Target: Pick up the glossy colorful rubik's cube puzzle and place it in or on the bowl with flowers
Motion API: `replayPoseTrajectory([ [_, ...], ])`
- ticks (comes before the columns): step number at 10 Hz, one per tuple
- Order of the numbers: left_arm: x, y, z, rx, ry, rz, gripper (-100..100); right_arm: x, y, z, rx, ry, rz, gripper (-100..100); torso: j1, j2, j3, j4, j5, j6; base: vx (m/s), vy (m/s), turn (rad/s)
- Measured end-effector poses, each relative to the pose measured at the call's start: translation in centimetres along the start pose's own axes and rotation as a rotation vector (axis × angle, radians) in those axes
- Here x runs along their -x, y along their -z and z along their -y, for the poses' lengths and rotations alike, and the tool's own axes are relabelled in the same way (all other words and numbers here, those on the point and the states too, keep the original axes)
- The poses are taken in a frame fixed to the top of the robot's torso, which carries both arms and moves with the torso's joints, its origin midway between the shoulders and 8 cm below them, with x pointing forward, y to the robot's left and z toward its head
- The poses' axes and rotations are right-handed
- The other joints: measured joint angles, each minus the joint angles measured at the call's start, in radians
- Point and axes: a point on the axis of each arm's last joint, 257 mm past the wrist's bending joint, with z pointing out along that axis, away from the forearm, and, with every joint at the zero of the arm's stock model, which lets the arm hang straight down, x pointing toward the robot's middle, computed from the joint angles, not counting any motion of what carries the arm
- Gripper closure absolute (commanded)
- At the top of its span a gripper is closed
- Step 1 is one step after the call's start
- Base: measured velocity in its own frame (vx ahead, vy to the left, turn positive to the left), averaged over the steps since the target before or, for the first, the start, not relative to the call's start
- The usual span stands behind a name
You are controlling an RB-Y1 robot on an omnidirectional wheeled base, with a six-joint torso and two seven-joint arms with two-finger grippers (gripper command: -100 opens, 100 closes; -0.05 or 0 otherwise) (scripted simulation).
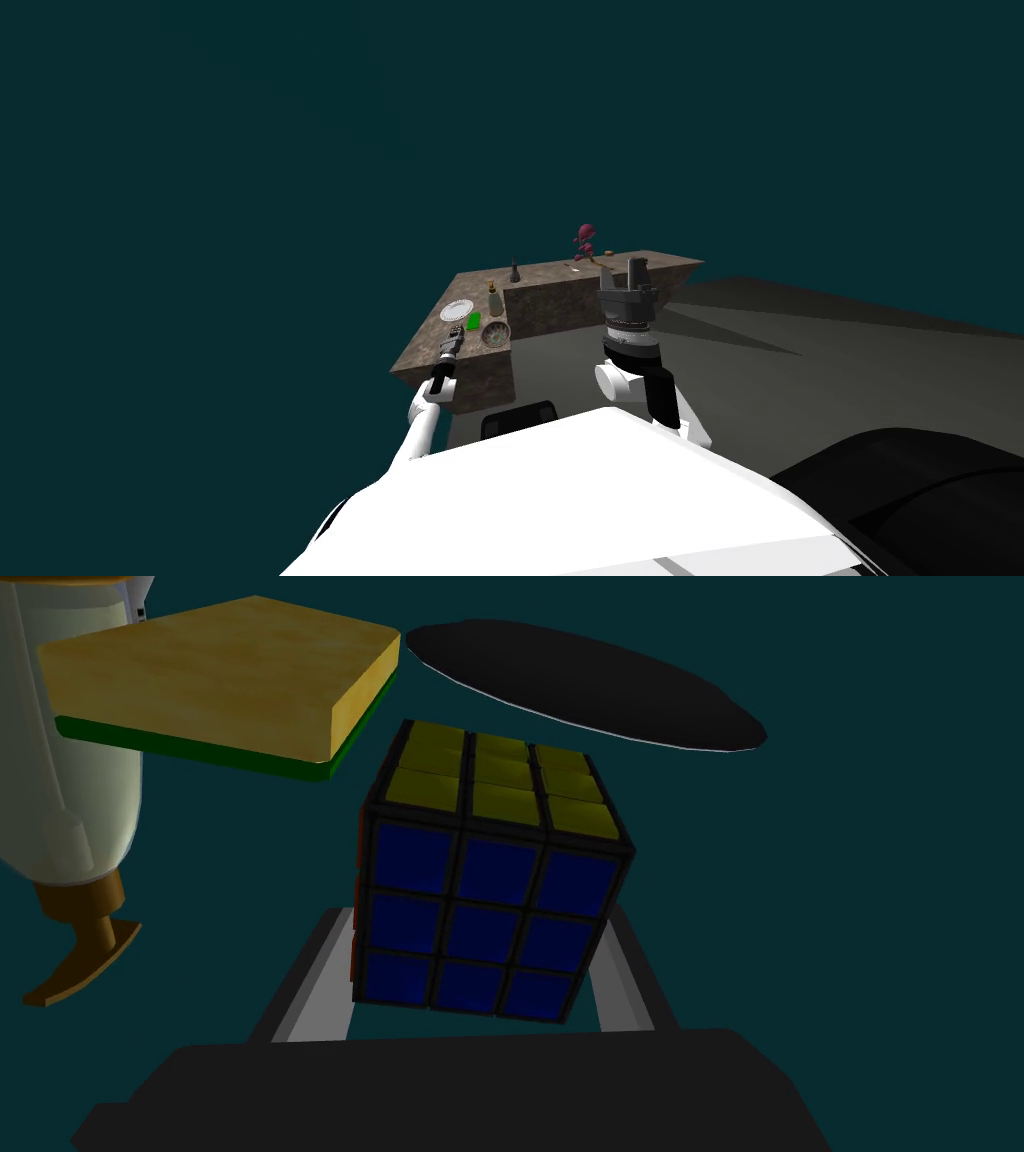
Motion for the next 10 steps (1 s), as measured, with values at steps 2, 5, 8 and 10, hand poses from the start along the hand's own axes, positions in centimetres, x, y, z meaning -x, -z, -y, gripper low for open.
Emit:
replayPoseTrajectory([
  [2,-0.4,0.7,1.8,-0.019,-0.002,-0.008,100,0.0,0.0,0.0,0.000,0.000,0.000,0,0.000,0.000,0.000,0.000,0.000,0.000,0.050,0.036,0.120],
  [5,-1.4,2.1,4.6,-0.056,-0.002,-0.014,100,0.0,0.0,0.0,0.000,0.000,0.000,0,0.001,0.000,-0.001,-0.002,0.001,0.000,0.055,0.034,0.118],
  [8,-2.1,3.6,7.6,-0.088,0.005,-0.022,100,0.0,0.0,0.0,0.000,0.000,0.000,0,0.001,0.000,-0.002,-0.003,0.002,-0.001,0.039,0.027,0.093],
  [10,-2.1,3.6,7.8,-0.090,0.005,-0.020,100,0.0,0.0,0.0,0.000,0.000,0.000,0,0.000,0.001,-0.002,-0.003,0.002,0.000,-0.111,-0.025,0.022],
])
